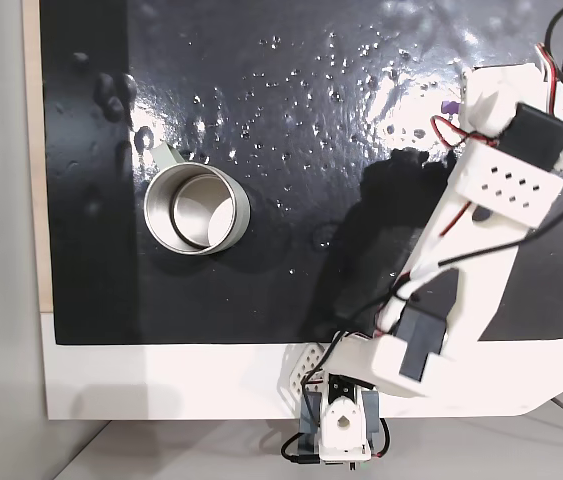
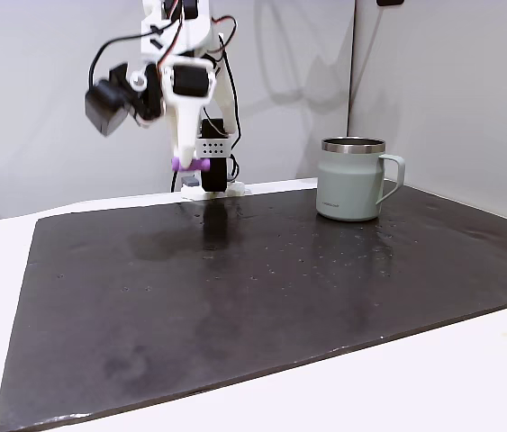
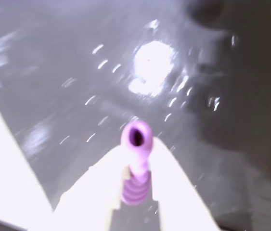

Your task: Grasp a pengrip and put it in the cup.

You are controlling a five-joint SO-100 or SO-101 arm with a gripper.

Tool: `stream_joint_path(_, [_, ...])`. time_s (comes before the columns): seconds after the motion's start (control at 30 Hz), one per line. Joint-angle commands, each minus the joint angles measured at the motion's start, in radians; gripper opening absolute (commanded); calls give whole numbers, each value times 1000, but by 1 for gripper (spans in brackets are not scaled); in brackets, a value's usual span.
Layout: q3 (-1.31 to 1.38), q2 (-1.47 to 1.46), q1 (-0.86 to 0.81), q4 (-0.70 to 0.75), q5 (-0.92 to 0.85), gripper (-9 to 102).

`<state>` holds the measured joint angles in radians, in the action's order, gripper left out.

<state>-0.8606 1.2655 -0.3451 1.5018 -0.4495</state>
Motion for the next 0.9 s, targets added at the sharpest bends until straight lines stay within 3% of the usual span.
stream_joint_path(0.0, [-34, 272, 6, 18, -15, 0])
stream_joint_path(0.37, [-259, 518, 38, 9, -57, 0])
stream_joint_path(0.53, [-245, 551, 216, 127, 23, 0])
stream_joint_path(0.87, [-270, 584, 629, 192, 225, 0])
